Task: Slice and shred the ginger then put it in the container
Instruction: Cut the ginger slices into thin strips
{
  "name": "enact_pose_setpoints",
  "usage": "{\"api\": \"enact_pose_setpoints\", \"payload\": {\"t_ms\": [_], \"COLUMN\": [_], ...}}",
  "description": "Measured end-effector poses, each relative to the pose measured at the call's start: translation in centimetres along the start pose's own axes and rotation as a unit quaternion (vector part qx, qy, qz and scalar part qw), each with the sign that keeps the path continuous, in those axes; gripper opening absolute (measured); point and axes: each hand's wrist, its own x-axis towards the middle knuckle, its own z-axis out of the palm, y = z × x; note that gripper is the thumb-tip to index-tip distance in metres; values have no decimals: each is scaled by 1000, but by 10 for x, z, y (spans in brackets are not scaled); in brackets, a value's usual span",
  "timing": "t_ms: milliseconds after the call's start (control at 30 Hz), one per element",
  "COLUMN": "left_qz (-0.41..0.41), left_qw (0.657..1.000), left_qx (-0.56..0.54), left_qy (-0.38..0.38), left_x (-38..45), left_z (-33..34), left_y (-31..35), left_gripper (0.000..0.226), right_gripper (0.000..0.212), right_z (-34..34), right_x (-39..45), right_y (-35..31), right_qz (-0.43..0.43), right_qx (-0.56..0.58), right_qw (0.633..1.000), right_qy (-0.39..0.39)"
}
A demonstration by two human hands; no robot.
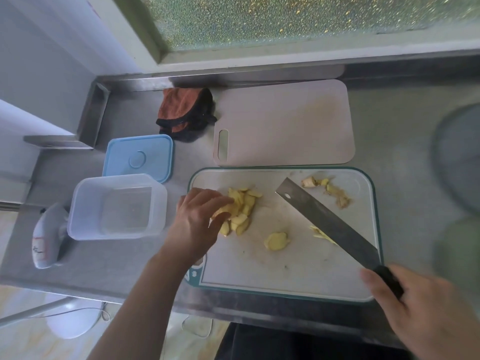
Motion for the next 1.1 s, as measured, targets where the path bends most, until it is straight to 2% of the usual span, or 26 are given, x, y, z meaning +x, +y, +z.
{"api": "enact_pose_setpoints", "payload": {"t_ms": [167,333,500,600,700,867,967,1100], "left_qz": [-9,-40,-33,-53,-79,-36,-27,-60], "left_qw": [1000,999,999,995,983,992,998,998], "left_qx": [-9,-9,-6,-86,-163,-92,-31,22], "left_qy": [-7,-11,7,21,-35,-75,-50,-8], "left_x": [3,-4,-5,-8,-2,8,6,-17], "left_z": [-6,-5,-11,-25,-19,32,35,31], "left_y": [4,10,15,38,76,89,94,103], "left_gripper": [19,30,16,11,20,18,27,18], "right_gripper": [77,74,76,78,78,77,80,79], "right_z": [-4,-6,-4,-4,-3,-3,-4,-5], "right_x": [-1,-2,-4,-4,-4,-6,-6,-6], "right_y": [-3,-5,-2,0,1,-1,1,5], "right_qz": [4,15,19,23,21,28,35,36], "right_qx": [-2,4,-1,7,14,9,16,14], "right_qw": [1000,1000,1000,999,999,999,999,999], "right_qy": [-13,-20,-22,-28,-32,-32,-27,-21]}}
